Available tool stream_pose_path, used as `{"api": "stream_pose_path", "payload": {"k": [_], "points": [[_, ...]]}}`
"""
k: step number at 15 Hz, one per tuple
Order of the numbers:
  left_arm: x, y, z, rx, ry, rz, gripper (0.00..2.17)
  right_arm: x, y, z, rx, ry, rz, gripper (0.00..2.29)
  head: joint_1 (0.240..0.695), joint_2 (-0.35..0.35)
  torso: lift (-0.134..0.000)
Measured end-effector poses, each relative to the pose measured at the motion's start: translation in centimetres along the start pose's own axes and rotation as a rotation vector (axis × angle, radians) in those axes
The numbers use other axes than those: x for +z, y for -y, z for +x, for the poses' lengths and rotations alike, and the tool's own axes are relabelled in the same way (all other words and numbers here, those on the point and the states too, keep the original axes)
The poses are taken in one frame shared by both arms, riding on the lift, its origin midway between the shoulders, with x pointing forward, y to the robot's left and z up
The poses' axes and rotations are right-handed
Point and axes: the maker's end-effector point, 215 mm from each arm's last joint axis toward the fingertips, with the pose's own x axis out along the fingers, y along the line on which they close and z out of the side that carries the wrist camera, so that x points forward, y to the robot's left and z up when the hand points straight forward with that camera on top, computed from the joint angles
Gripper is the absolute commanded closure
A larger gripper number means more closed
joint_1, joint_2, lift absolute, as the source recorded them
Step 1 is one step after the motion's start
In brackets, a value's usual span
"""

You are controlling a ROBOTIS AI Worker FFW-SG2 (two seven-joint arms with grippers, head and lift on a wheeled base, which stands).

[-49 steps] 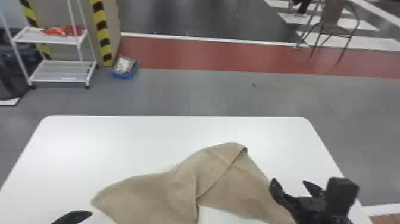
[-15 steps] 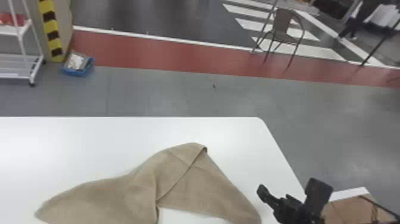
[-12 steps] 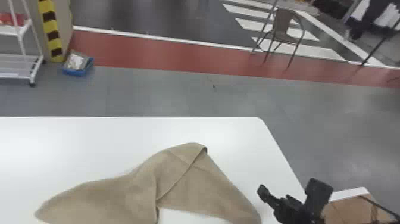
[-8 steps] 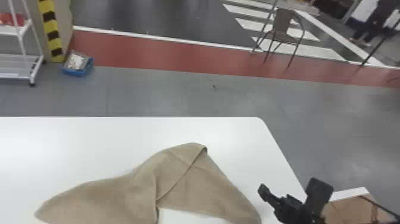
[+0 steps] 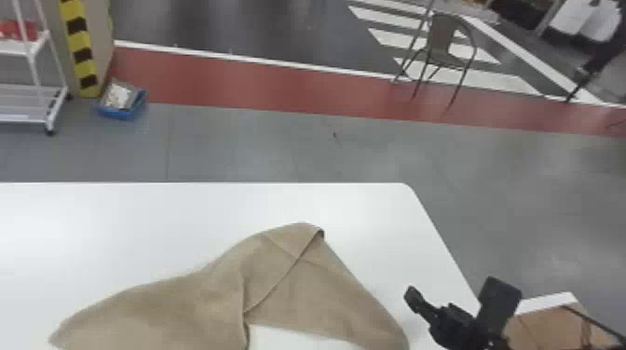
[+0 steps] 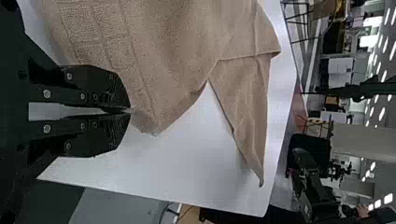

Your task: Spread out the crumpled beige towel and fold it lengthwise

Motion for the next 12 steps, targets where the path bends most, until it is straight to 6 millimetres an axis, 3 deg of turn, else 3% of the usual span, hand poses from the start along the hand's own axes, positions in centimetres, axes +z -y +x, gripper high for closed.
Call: {"api": "stream_pose_path", "payload": {"k": [4,7,9,12], "points": [[3.1,-4.8,-3.8,0.085,0.067,-0.003,1.92,-0.1,-0.1,0.1,0.002,-0.007,-0.013,0.09,0.695,-0.35,0.0],[4.6,-11.1,-9.1,0.196,0.11,-0.048,1.92,-1.0,-0.9,0.3,0.018,-0.035,-0.047,0.09,0.695,-0.35,0.0],[5.3,-16.1,-13.3,0.29,0.142,-0.083,1.92,-1.8,-2.6,0.4,0.064,-0.059,-0.103,0.09,0.695,-0.35,0.0],[5.5,-21.7,-18.8,0.411,0.178,-0.152,1.92,-2.5,-5.4,0.5,0.126,-0.07,-0.198,0.09,0.695,-0.219,0.0]]}}
